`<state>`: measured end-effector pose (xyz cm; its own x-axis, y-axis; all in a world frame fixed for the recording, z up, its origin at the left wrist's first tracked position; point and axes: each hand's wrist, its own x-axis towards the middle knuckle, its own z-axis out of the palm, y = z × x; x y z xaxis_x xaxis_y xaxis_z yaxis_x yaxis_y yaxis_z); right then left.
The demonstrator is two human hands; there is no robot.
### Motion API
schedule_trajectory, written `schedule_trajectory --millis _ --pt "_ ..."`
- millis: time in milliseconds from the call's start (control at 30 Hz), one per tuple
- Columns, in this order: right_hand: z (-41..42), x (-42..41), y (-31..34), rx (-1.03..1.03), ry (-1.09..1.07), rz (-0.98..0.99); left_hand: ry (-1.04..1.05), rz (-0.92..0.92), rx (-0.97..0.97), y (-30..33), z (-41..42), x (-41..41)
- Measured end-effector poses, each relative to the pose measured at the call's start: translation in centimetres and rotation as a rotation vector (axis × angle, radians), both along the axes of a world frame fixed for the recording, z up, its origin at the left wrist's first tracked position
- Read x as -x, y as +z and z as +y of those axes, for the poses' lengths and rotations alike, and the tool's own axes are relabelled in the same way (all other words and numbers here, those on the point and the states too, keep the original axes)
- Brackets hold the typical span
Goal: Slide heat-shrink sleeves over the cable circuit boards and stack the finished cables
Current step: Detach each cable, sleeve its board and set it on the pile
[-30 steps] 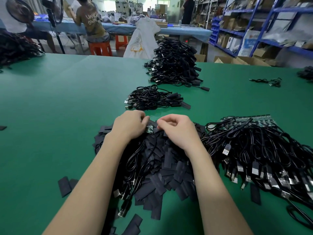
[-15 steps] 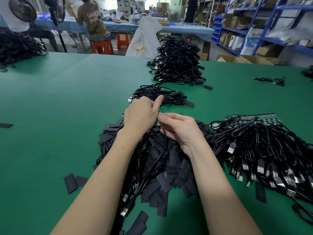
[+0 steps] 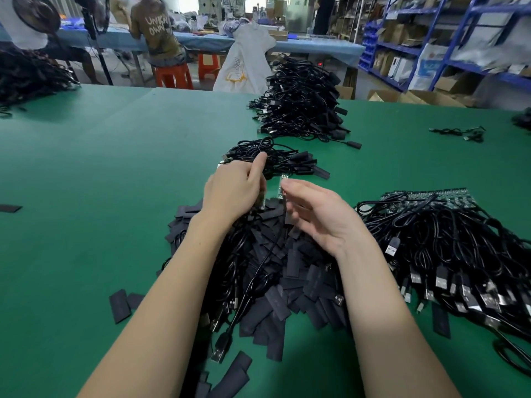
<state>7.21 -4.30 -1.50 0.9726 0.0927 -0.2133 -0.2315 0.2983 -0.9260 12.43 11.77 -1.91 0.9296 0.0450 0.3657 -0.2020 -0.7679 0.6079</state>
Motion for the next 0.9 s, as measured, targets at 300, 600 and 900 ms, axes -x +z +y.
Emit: schedule_trajectory --millis 300,600,900 --pt "-1.1 -0.1 0.3 -0.032 -0.07 0.032 -0.427 0.431 0.517 1.3 -0.5 1.3" --pt "-3.3 0.0 -0.1 0.944 -0.027 -0.387 -0.384 0.585 0.72 1.0 -0.6 1.8" --pt "-3.2 0.0 -0.4 1.182 0.214 -0.364 -0.347 0.616 0.783 0.8 -0.4 1.6"
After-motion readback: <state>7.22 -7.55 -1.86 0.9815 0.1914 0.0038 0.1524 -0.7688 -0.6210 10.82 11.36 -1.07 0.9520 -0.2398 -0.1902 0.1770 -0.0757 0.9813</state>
